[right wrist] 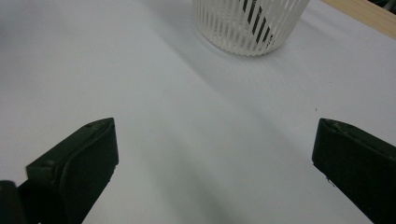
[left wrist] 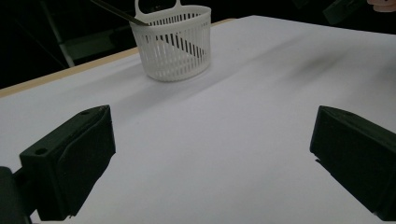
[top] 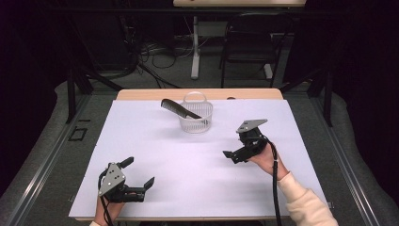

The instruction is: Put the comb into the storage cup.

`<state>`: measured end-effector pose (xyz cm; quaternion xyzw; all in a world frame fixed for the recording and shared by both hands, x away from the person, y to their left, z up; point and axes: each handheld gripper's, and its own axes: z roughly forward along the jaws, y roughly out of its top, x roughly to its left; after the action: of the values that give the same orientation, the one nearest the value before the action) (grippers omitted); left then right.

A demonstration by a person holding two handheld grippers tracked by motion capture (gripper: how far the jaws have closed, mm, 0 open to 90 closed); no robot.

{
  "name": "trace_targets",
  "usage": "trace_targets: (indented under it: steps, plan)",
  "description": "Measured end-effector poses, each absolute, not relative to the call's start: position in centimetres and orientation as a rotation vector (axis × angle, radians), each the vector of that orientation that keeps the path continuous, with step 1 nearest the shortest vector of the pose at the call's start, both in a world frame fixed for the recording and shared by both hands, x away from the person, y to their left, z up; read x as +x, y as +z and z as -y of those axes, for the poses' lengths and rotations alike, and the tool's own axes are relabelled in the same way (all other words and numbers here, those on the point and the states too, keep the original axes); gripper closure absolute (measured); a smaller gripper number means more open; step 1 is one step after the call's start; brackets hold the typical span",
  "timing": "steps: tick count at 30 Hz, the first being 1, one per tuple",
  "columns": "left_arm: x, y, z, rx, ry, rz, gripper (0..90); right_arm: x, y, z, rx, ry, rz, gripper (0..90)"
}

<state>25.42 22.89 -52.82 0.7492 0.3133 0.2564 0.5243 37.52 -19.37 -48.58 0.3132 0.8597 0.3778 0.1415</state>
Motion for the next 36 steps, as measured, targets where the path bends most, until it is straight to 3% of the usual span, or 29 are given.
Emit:
trace_targets:
  steps: [36]
  plan:
    - [25.3,-52.9,-22.9,1.799,0.612,-0.753,0.2,30.8,-49.6,23.1,0.862,1.130,-2.333,0.0]
